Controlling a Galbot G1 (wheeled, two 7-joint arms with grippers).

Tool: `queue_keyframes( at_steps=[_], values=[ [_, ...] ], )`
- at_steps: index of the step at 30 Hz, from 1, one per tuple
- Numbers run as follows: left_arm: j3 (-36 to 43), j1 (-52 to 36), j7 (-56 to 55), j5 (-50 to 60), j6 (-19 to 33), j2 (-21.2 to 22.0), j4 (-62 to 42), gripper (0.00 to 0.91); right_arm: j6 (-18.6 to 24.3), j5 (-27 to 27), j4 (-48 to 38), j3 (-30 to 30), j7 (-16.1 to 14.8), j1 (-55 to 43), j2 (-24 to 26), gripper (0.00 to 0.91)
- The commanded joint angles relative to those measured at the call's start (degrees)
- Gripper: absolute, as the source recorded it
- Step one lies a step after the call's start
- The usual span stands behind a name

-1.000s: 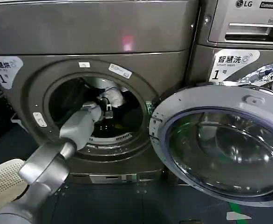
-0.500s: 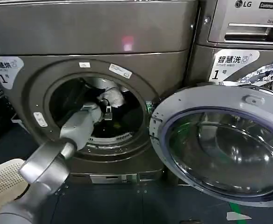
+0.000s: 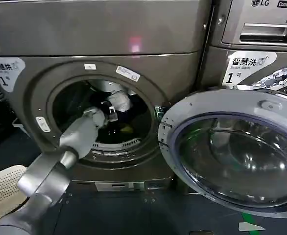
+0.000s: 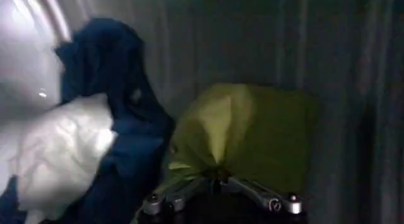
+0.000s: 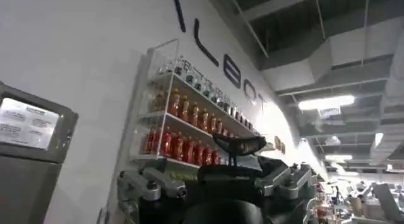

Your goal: Grasp the clothes from the dryer.

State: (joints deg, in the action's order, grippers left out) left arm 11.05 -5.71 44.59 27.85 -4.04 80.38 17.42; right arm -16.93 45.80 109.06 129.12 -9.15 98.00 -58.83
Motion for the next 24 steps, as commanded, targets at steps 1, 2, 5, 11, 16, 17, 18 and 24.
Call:
queue_keyframes(
  at_steps=[1, 2, 5, 11, 16, 17, 18, 24],
  values=[
    [-11.2, 5.0, -7.0, -21.8, -1.0, -1.7, 12.1, 0.000, -0.1, 0.0, 0.1, 0.0, 0.0, 0.0, -0.1, 0.907],
    [-13.0, 6.1, -9.0, -24.1, -1.1, -2.0, 14.0, 0.000, -0.2, 0.0, 0.1, 0.0, 0.0, 0.0, -0.1, 0.907],
    [-16.5, 10.2, -13.2, -28.7, -1.4, -2.6, 20.0, 0.000, -0.1, 0.0, 0.2, 0.0, 0.1, 0.0, 0.1, 0.907],
    [-22.3, 18.0, -25.1, -37.4, -1.9, -3.2, 33.2, 0.000, -0.1, 0.0, 0.2, 0.0, 0.3, 0.1, 0.4, 0.907],
    [-27.0, 22.9, -34.5, -38.2, 0.9, -2.2, 39.1, 0.000, 0.2, 0.1, 0.3, 0.0, 0.9, 0.1, 0.7, 0.907],
    [-28.1, 23.8, -36.8, -38.5, 1.4, -2.0, 40.8, 0.000, 0.4, 0.2, 0.3, 0.0, 1.1, 0.1, 0.7, 0.907],
    [-29.2, 25.2, -38.5, -38.7, 2.0, -1.8, 42.4, 0.000, 0.5, 0.2, 0.3, 0.1, 1.1, 0.2, 0.8, 0.907],
    [-33.2, 33.2, -45.6, -34.5, 6.6, -0.4, 50.9, 0.000, 2.0, 0.6, 0.4, 0.1, 1.8, 0.3, 1.2, 0.907]
  ],
)
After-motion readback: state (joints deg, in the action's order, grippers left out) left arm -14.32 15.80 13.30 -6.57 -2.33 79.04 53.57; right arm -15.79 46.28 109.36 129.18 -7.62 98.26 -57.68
